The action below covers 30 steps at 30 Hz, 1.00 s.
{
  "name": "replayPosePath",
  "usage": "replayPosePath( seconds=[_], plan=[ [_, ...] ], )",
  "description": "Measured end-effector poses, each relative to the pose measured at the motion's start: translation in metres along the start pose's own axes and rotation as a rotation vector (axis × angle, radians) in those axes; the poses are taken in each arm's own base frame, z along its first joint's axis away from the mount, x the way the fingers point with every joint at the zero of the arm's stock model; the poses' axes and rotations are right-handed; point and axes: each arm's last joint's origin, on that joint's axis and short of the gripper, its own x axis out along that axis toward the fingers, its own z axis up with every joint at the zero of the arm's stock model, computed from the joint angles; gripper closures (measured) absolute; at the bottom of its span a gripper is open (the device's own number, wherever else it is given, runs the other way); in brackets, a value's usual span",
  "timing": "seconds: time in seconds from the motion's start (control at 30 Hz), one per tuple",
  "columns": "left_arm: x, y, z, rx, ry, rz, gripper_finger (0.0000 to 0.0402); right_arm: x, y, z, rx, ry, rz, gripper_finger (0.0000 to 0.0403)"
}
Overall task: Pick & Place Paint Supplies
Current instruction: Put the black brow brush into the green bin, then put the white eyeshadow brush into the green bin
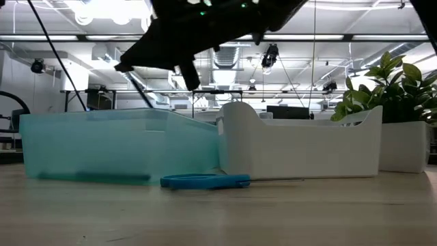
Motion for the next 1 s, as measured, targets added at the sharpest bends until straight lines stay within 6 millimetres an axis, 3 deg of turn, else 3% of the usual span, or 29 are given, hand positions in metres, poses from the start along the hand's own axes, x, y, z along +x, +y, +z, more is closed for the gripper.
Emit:
replayPosePath(
  seconds=[0.2,0.33,0.5,0.67,0.9,1.0],
  plan=[
    [0.0,0.0,0.0,-0.033,-0.004,0.006,0.0264,0.005,0.0,0.012,-0.069,0.053,-0.036,0.0394],
    [0.0,0.0,0.0,-0.033,-0.005,0.009,0.0264,0.004,-0.016,0.013,-0.065,0.141,-0.079,0.0394],
    [0.0,0.001,0.0,-0.028,-0.011,0.023,0.0264,0.003,-0.038,0.015,0.04,0.212,0.004,0.0394],
    [0.0,0.001,0.0,-0.012,-0.011,0.023,0.0264,0.003,-0.047,0.02,0.095,0.224,0.061,0.0389],
    [0.0,0.001,0.0,-0.008,-0.013,0.026,0.0264,0.0,-0.053,0.025,0.123,0.228,0.054,0.0307],
    [0.0,0.001,0.0,-0.01,-0.015,0.025,0.0264,-0.01,-0.048,0.035,0.074,0.225,0.045,0.0277]
  ],
)
